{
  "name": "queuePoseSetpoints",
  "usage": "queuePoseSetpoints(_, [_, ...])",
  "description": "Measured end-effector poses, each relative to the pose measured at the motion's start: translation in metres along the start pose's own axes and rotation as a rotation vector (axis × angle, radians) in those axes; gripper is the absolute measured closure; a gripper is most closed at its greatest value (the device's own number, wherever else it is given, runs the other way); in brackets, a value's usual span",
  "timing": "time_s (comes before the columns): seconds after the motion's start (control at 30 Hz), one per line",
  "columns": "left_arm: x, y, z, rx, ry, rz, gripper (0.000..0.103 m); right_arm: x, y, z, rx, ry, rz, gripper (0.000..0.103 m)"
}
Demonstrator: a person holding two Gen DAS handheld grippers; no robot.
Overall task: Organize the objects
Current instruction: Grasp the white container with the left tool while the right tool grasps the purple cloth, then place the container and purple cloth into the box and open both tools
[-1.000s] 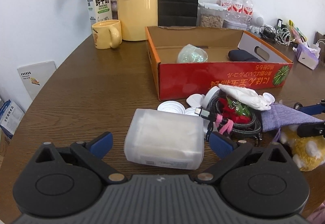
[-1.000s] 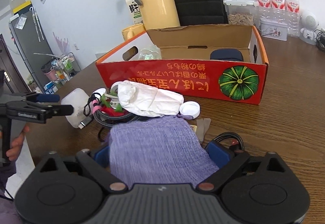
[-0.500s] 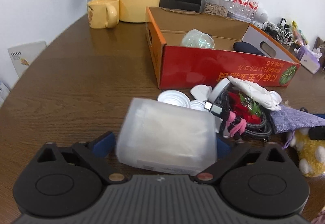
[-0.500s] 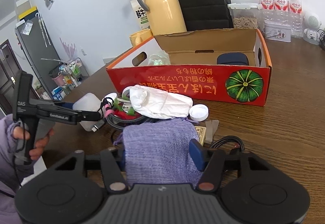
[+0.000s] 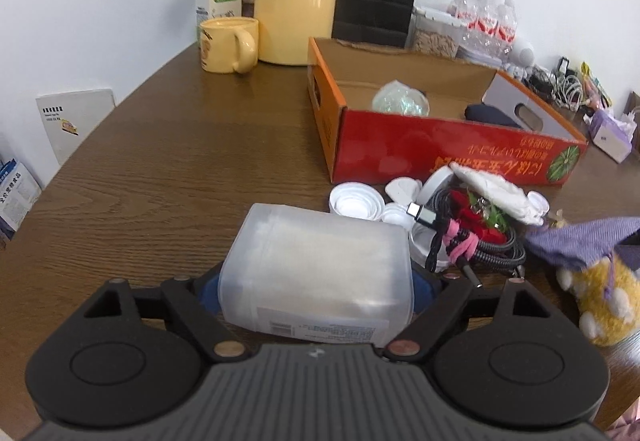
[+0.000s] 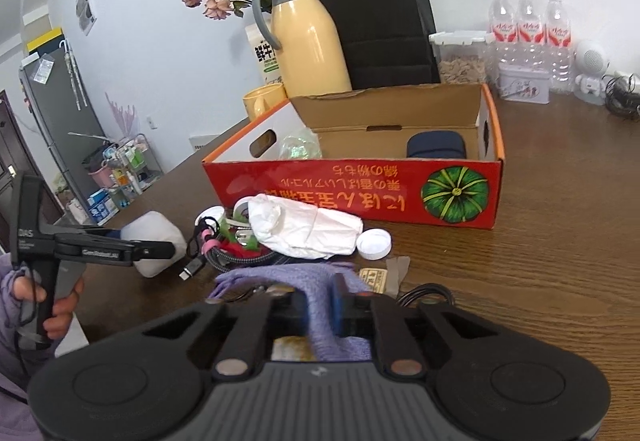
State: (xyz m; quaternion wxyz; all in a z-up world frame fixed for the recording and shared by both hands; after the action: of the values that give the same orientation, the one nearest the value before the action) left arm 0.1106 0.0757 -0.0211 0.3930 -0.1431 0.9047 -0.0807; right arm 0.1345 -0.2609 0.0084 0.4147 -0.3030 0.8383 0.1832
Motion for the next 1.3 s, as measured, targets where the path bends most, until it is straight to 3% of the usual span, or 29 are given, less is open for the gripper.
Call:
queuePoseSetpoints(0.4, [-0.017,-0.017,-0.037,0.031,-0.123,-0.003,0.018,-0.015,0.01,-0.014,0.113,-0.062,-0.072,0.099])
queuePoseSetpoints(0.73, [-0.047,-0.044,-0.042,0.073,-0.205,-0.016,0.018,-0.049,0.014,-0.017,0.169,-0.159,-0.134,0.1])
queuePoseSetpoints(1.0, [-0.081,-0.071,-0.019,0.082,-0.228,-0.053,0.018,-0.087,0.004,0.01,0.253,-0.217,-0.175,0.1])
queuePoseSetpoints(1.3, [-0.119,-0.098,0.03,0.039,-0.241,-0.082,0.017,-0.122,-0.02,0.073,0.36,-0.197,-0.212,0.1])
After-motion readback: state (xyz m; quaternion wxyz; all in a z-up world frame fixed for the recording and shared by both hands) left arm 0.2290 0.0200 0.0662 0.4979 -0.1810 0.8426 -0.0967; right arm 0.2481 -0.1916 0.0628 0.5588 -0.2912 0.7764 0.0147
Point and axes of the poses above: each gripper's, at about its wrist camera, not at the fingertips, and z roughly the way its jaws point, y to its left, x to its underside, the point moved 1 cm from there along z, roughly the way its jaws point, and after that the axes turned 14 degrees about -z, right-handed, at the moved point
